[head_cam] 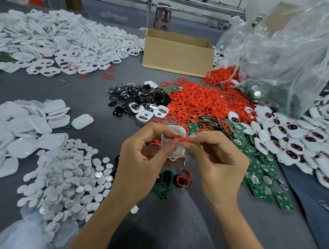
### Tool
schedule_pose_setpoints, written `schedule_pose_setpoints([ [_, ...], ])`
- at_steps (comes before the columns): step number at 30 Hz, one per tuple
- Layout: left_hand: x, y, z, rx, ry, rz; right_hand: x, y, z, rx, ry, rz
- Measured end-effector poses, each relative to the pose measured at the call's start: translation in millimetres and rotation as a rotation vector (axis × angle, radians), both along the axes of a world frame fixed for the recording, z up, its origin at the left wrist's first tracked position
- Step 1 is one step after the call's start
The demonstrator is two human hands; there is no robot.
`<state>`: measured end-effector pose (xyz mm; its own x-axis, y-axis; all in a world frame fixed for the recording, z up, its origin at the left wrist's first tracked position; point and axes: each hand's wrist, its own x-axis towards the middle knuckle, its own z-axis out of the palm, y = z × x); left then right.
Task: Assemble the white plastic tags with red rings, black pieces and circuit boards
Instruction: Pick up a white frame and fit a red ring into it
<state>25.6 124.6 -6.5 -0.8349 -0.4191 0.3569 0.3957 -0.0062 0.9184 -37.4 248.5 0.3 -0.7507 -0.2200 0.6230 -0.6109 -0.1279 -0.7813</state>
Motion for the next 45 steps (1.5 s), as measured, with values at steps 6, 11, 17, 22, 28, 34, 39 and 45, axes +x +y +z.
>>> schedule_pose_setpoints([
  [6,0,-1,1,-0.010,0.008,0.028,5,-2,6,-0.065,-0.131,0.066],
  [11,1,-2,2,-0.107,0.010,0.032,4,-5,9,-0.153,-0.371,0.139],
  [17,1,-3,0,-0.149,-0.012,0.127,7,-4,13,-0.125,-0.617,0.290],
  [22,0,-4,2,-0.177,-0.011,0.152,9,-5,17,-0.082,-0.655,0.320],
  [28,1,-5,2,-0.172,-0.007,0.173,9,-4,13,-0.093,-0.582,0.407],
  [34,2,-6,3,-0.129,-0.016,0.167,12,-4,15,0.003,-0.405,0.385],
  [39,0,-5,4,-0.082,-0.003,0.119,16,-7,15,0.075,-0.253,0.309],
  [45,1,-2,6,-0.096,0.017,0.116,17,-8,12,0.117,-0.122,0.201],
])
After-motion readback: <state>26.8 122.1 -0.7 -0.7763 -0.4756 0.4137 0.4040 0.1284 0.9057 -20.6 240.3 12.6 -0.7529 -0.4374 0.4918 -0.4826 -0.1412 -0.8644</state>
